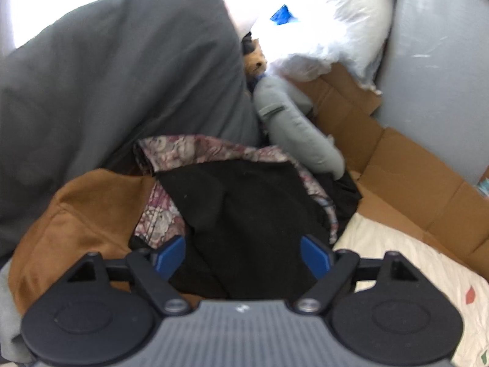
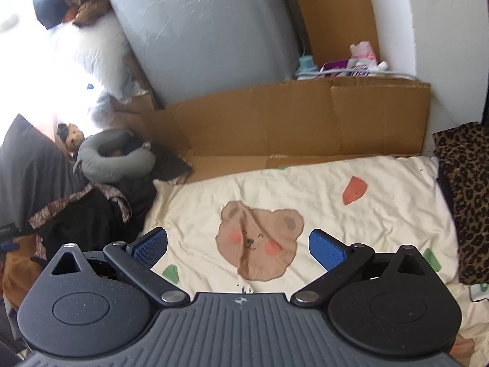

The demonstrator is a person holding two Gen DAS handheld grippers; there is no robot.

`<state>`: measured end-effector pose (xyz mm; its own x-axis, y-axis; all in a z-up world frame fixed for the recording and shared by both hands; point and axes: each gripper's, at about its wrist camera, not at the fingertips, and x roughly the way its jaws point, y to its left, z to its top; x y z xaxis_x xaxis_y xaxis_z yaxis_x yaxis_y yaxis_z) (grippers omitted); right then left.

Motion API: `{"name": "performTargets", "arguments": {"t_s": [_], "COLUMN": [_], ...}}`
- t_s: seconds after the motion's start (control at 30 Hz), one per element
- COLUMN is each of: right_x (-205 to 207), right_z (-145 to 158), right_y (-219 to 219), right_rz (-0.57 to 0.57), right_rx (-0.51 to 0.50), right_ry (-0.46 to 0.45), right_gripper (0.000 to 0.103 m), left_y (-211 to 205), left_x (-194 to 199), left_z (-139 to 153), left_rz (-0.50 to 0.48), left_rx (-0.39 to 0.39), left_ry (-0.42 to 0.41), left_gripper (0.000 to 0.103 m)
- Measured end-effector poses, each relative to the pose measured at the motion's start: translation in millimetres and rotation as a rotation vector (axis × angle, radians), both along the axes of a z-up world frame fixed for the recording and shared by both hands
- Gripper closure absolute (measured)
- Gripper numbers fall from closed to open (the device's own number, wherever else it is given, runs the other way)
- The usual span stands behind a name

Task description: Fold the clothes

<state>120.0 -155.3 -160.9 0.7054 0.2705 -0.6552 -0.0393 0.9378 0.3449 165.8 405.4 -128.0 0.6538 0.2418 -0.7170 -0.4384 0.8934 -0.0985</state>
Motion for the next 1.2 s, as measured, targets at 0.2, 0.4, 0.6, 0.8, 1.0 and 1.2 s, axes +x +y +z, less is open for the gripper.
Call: {"name": "performTargets", "arguments": {"t_s": [0.2, 0.4, 0.6, 0.8, 1.0, 1.2], "right_x": [7.7, 12.6, 17.8, 23.9, 29.6, 32.9], "right_z": [-25.0, -46.5, -61.1, -68.9, -71.3, -73.5], "right_y": [21.8, 35.8, 40.6, 48.2, 53.6, 61.9], "right_rz": [0.056, 0.088, 0.127, 0.153, 0.161, 0.178], "right_rx": [0.021, 0.038, 0.091, 0.091, 0.103, 0.116], "right_ry": [0.021, 0.053, 0.105, 0.123, 0.129, 0.135], "right_gripper": [0.001, 0.001, 0.017, 0.017, 0.017, 0.017], "left_y": [14.6, 27.1, 32.0, 39.1, 29.2, 6.4], "left_x": [22.4, 41.2, 59.5, 69.4, 59.1, 43.6], "left_z": [-28.7, -54.0, -69.0, -84.1, -78.2, -59.0], "left_rz": [0.004, 0.028, 0.04, 0.053, 0.009, -0.079], "left_rx": [-0.006, -0.037, -0.045, -0.091, -0.1, -0.13], "left_ry": [0.017, 0.019, 0.052, 0.08, 0.026, -0.027], "left_gripper": [0.022, 0.022, 0.028, 0.087, 0.1, 0.1]}}
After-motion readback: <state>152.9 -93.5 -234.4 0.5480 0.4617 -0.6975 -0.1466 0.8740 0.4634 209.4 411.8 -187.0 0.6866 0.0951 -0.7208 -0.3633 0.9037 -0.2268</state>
